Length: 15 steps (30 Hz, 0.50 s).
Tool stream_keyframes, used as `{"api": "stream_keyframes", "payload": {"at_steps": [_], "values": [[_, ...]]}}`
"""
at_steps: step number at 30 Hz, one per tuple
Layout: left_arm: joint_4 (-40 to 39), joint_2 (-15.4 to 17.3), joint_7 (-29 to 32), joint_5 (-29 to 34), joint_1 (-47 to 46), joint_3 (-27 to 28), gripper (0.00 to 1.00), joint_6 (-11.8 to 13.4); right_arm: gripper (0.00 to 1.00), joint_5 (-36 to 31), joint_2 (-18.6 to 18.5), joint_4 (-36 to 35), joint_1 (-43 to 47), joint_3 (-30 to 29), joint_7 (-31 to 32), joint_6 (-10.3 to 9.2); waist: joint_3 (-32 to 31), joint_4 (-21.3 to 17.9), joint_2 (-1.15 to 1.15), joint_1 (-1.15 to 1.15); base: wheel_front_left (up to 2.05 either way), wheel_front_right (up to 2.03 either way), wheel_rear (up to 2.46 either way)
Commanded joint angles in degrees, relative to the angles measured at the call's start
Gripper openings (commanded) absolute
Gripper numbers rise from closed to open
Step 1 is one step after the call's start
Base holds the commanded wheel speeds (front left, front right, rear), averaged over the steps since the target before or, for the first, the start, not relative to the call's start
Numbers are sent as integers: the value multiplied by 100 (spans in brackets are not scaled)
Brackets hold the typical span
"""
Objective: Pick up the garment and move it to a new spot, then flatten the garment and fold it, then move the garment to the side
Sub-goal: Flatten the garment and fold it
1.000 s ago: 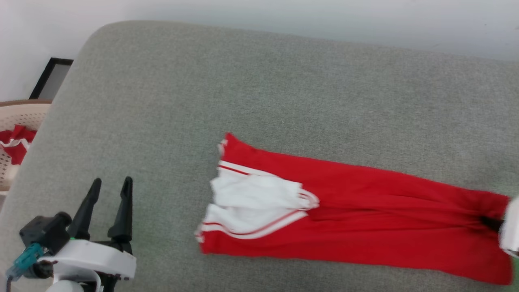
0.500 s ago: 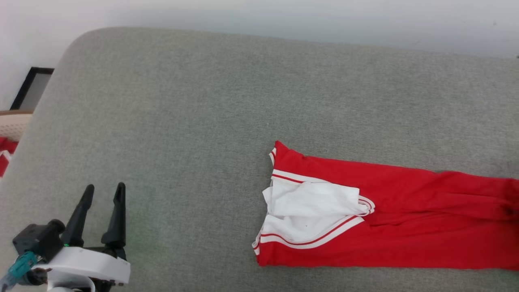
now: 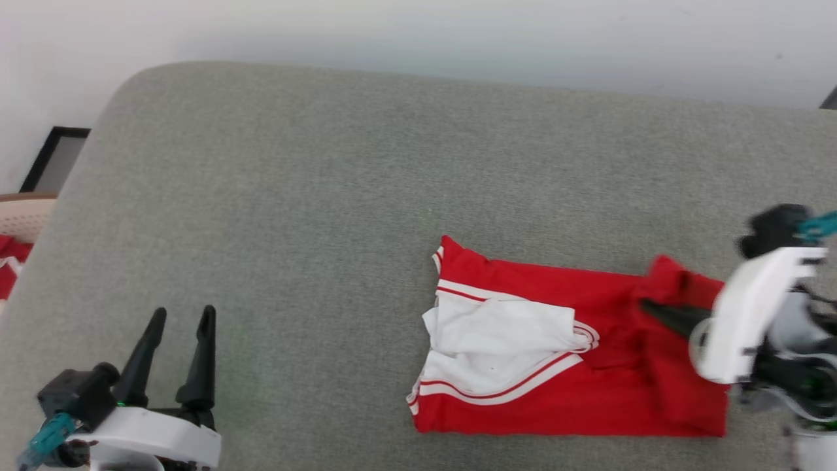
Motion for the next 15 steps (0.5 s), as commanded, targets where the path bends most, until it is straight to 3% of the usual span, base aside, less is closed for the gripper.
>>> {"api": "stream_keyframes", "payload": {"at_steps": [1,7,15], "values": [[23,-9,-2,29,-36,-15,100,-38,0,16,66,-20,-29,97,-55,-10,-22,69,0,0,0,0,0],[182,-62,-1,45,-191,-206,100,-92,0,48,487,334,-264,950,-396,-10,-60,319,0,0,0,0,0],[378,-145,-1,33,-442,-431,100,-148,0,-70,633,1335,-594,1845,-1120,-10,-72,644,0,0,0,0,0]]}}
